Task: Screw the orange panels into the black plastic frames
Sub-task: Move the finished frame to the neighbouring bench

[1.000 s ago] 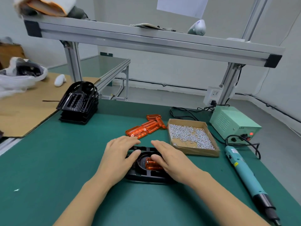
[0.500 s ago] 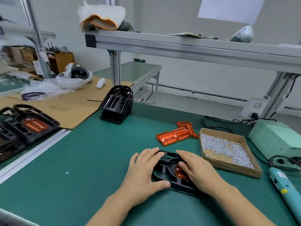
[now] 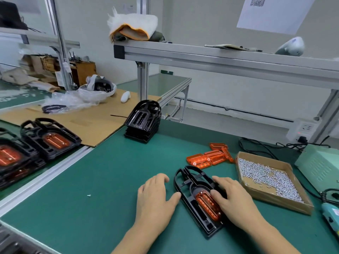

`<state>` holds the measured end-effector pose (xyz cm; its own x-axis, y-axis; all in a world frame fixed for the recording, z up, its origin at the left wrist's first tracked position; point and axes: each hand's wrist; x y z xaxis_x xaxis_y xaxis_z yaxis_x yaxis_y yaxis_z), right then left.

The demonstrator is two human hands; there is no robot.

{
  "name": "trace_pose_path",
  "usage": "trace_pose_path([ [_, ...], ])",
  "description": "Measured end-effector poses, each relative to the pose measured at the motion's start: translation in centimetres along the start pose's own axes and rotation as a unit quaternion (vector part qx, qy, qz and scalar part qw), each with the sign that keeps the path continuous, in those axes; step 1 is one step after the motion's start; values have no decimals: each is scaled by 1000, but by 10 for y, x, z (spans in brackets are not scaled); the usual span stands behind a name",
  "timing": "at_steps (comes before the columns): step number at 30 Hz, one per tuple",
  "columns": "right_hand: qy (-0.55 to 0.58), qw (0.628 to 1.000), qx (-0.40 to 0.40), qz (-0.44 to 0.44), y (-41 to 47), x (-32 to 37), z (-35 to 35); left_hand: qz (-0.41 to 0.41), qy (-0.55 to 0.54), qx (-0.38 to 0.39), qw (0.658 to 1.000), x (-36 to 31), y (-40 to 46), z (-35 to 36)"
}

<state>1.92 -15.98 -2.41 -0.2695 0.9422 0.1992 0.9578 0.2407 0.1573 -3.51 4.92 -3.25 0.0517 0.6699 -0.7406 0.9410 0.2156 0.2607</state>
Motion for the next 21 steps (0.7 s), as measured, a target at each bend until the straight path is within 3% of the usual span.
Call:
trace_pose_path([
  [4, 157, 987, 37, -3, -8, 1, -1, 5, -4, 62, 998, -4, -19, 7],
  [11, 234, 968, 89, 5, -12, 13, 1, -68, 16, 130, 989, -17, -23, 24],
  [13, 254, 963, 91, 6, -12, 24, 4, -88, -10, 116, 989, -21, -23, 23],
  [18, 281, 957, 69, -3, -1, 64, 7, -90, -196, 23, 976, -20, -19, 6],
  [21, 282, 957, 62, -29, 12, 90, 4, -83, -237, -36, 967, -10, -12, -13],
])
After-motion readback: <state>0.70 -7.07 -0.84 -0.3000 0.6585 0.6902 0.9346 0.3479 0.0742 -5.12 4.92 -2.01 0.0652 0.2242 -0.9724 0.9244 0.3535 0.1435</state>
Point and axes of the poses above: each hand's wrist, its own y-axis towards the middle knuckle, its own z-axis out of the palm, x = y × z, and after that the axes turned 11 degrees about -y, right-handed
